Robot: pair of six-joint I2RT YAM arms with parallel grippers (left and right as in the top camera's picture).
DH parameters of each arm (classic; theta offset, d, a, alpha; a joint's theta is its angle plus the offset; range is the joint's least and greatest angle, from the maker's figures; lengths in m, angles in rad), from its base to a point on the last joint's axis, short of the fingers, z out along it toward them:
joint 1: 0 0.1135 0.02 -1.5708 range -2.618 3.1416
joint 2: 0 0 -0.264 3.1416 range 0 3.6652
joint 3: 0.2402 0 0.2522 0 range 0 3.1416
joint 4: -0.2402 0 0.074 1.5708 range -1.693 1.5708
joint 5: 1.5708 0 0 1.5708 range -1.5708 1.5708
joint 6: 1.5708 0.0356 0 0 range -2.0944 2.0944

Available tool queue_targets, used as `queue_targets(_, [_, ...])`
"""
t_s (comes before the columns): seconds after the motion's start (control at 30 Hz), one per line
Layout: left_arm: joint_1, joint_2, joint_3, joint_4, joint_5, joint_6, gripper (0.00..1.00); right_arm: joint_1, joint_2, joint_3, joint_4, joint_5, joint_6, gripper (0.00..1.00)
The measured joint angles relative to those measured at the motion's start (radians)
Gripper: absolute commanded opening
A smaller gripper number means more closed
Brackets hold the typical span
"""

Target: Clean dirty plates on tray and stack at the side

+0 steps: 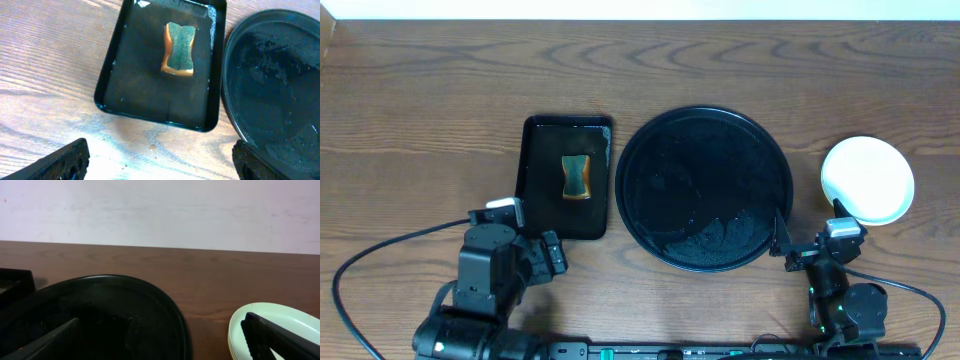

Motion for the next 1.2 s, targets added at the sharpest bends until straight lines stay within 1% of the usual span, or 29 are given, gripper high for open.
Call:
queue_targets(0.13, [0.003,-0.05,-0.024,0.038,-0.012,0.002,0.92,0.0,0.0,0.0,0.0,0.0,0.0,0.99])
queue_targets(0.37, [0.058,-0.241,-0.213,0.259,-0.014,0.051,0.92,0.0,0.0,0.0,0.0,-0.001,0.0,0.99])
queue_targets(0.53, [0.096,-0.386,-0.376,0.463,-0.001,0.119,0.92,0.0,0.0,0.0,0.0,-0.003,0.0,0.99])
queue_targets(0.73, [0.107,-0.501,-0.537,0.752,0.025,0.227,0.91,0.0,0.0,0.0,0.0,-0.003,0.0,0.99])
queue_targets(0.8, [0.107,-0.523,-0.587,0.837,0.031,0.25,0.89,0.0,0.0,0.0,0.0,-0.002,0.0,0.99])
queue_targets(0.87, [0.107,-0.539,-0.636,0.922,0.035,0.268,0.84,0.0,0.0,0.0,0.0,-0.003,0.0,0.99])
queue_targets(0.9, [0.107,-0.542,-0.658,0.957,0.035,0.275,0.8,0.0,0.0,0.0,0.0,-0.003,0.0,0.99])
queue_targets(0.93, [0.107,-0.544,-0.676,0.982,0.036,0.282,0.71,0.0,0.0,0.0,0.0,-0.002,0.0,0.99])
queue_targets(0.97, [0.107,-0.545,-0.69,0.99,0.037,0.286,0.69,0.0,0.0,0.0,0.0,-0.003,0.0,0.99])
queue_targets(1.07, [0.107,-0.545,-0.706,0.954,0.039,0.304,0.7,0.0,0.0,0.0,0.0,-0.003,0.0,0.99])
queue_targets(1.13, [0.107,-0.546,-0.706,0.91,0.039,0.314,0.83,0.0,0.0,0.0,0.0,-0.003,0.0,0.99])
queue_targets(1.17, [0.107,-0.545,-0.704,0.9,0.043,0.317,0.84,0.0,0.0,0.0,0.001,-0.002,0.0,0.99])
queue_targets(1.2, [0.107,-0.546,-0.703,0.894,0.047,0.316,0.95,0.0,0.0,0.0,0.0,-0.003,0.0,0.99])
